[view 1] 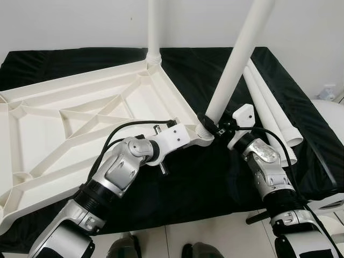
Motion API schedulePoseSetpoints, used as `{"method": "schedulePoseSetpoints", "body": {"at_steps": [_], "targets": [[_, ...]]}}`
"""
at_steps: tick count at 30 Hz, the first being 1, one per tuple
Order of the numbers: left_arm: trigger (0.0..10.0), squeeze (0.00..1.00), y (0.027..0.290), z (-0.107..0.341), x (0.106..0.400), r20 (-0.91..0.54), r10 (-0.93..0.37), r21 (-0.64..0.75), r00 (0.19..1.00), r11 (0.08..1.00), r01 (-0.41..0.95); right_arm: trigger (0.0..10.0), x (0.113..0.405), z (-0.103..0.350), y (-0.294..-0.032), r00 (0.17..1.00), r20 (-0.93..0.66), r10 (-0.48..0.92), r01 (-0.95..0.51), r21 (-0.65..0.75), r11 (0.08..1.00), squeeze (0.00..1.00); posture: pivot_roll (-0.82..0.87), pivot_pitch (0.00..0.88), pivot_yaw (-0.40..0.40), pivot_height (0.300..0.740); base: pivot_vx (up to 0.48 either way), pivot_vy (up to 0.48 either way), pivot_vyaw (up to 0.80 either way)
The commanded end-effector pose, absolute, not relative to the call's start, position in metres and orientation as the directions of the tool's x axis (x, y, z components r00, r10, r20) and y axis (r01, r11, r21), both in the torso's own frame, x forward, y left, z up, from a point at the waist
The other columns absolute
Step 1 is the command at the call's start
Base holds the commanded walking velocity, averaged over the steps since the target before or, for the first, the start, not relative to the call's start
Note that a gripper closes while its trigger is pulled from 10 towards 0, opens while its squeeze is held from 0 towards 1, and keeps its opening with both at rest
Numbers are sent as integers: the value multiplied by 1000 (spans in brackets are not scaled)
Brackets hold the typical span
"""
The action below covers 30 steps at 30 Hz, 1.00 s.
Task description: Building children table
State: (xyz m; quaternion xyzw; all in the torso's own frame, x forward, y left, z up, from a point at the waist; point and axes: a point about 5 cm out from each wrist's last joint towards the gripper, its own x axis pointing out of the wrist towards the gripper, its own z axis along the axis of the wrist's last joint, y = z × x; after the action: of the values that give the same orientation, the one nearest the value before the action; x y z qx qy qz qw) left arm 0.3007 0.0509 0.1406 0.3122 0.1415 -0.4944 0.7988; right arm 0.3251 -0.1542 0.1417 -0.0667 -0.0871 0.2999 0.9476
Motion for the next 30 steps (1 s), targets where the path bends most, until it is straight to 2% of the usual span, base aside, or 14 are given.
{"method": "schedulePoseSetpoints", "body": {"at_steps": [1,7,23,30], "targets": [[10000,0,63,129,298,-590,-656,348,472,321,881,10000,316,98,-180,898,-80,432,-439,-114,891,0,-26,105,-12,740,0,0,0],[10000,0,62,129,298,-590,-657,349,469,316,882,10000,316,103,-157,923,-27,383,-384,-60,921,0,-27,106,-9,740,0,0,0],[10000,0,63,130,298,-589,-656,349,471,319,881,10000,320,120,-134,979,32,200,-200,4,980,0,-24,108,-15,740,0,0,0],[10000,0,63,130,298,-587,-657,348,473,323,880,10000,318,123,-127,982,52,181,-180,-30,983,0,-23,107,-16,740,0,0,0]]}}
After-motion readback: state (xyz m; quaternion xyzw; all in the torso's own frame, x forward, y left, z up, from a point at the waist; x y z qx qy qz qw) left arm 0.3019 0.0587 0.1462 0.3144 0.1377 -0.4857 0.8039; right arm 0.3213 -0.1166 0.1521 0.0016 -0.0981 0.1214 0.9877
